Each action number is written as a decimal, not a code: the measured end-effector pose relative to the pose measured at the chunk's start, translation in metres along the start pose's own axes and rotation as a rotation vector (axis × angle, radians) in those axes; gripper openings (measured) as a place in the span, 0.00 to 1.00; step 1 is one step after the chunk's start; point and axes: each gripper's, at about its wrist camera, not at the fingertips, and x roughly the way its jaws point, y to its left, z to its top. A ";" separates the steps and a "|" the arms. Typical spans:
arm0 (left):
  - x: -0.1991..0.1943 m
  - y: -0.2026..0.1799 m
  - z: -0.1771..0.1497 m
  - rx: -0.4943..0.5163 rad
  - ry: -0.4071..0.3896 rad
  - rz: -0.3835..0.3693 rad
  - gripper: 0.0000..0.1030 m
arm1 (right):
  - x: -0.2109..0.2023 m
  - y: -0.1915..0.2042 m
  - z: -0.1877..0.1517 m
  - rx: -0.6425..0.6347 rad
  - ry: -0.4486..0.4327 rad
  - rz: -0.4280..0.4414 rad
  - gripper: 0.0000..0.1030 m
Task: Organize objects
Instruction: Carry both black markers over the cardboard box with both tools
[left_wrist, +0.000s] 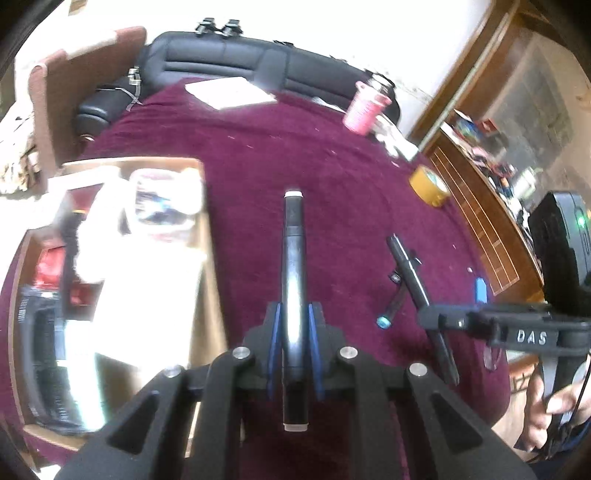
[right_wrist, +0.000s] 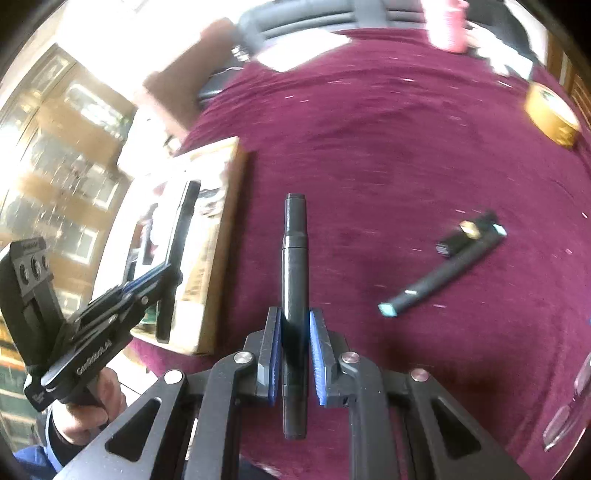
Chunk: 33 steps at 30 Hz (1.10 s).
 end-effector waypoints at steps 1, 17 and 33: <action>-0.003 0.005 0.001 -0.008 -0.005 0.006 0.14 | 0.003 0.005 0.001 -0.007 0.005 0.007 0.16; -0.051 0.117 -0.010 -0.152 -0.041 0.135 0.14 | 0.082 0.123 0.011 -0.129 0.102 0.091 0.17; -0.049 0.156 -0.035 -0.213 -0.013 0.159 0.14 | 0.120 0.168 0.005 -0.234 0.148 0.053 0.17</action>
